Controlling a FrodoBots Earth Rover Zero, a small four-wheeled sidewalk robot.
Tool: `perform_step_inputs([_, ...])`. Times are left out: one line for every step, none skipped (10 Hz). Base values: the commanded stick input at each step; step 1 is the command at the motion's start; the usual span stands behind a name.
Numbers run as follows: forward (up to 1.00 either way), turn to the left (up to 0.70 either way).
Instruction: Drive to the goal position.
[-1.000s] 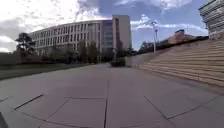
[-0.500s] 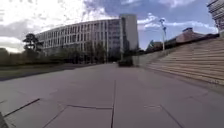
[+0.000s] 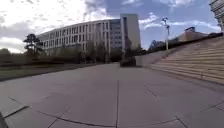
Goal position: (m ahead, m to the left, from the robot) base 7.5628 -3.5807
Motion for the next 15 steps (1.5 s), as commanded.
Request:
perform_step_inputs([0.70, 0.00])
perform_step_inputs([0.70, 0.00])
perform_step_inputs([0.70, 0.00])
perform_step_inputs([0.70, 0.00])
perform_step_inputs([0.70, 0.00])
perform_step_inputs([0.70, 0.00])
perform_step_inputs([0.70, 0.00])
perform_step_inputs([0.70, 0.00])
perform_step_inputs([0.70, 0.00])
perform_step_inputs([0.70, -0.04])
perform_step_inputs([0.70, -0.11])
perform_step_inputs([0.70, -0.14])
perform_step_inputs([0.70, -0.14])
perform_step_inputs([0.70, -0.14])
perform_step_inputs([0.70, -0.14])
